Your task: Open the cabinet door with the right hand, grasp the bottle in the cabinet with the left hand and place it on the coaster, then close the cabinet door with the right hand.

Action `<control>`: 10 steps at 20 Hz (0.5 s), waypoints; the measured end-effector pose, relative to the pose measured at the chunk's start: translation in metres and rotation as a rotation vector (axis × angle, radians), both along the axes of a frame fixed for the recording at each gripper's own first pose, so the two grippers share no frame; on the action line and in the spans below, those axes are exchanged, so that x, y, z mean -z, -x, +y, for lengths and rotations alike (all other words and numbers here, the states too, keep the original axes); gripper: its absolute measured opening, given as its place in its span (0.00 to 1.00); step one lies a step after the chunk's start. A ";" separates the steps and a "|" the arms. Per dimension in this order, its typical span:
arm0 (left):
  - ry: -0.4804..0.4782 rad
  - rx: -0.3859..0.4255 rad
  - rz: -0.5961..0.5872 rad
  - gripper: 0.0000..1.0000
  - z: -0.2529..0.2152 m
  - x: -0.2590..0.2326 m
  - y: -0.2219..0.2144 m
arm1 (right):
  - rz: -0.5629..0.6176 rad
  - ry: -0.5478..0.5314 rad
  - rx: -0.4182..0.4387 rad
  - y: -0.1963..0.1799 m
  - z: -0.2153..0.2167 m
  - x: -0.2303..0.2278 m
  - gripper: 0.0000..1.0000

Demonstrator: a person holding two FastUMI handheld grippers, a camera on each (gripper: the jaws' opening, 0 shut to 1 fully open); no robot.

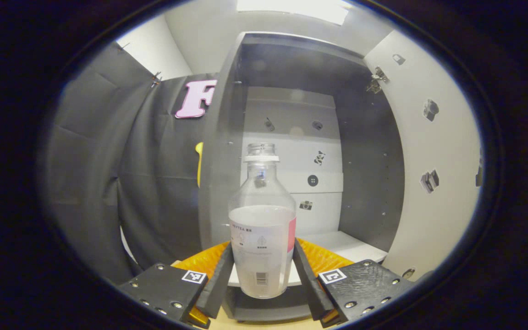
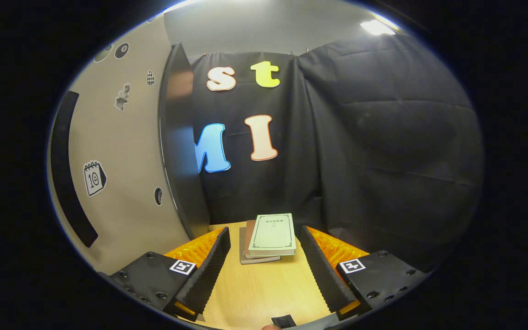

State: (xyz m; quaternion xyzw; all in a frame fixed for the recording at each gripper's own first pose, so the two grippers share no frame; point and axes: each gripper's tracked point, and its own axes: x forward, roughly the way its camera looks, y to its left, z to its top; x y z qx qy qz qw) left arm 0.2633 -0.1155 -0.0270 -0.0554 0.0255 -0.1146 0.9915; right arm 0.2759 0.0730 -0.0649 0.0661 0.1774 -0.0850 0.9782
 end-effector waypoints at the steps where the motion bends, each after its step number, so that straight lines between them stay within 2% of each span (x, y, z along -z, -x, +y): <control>1: -0.001 -0.014 -0.008 0.72 0.009 0.000 0.008 | -0.002 -0.005 -0.014 -0.001 0.002 -0.001 0.98; 6: -0.018 -0.097 -0.014 0.72 0.060 0.007 0.053 | -0.022 -0.015 -0.074 -0.005 0.013 -0.003 0.98; 10: -0.023 -0.161 -0.006 0.72 0.101 0.021 0.082 | -0.063 0.030 -0.096 -0.010 0.016 -0.004 0.98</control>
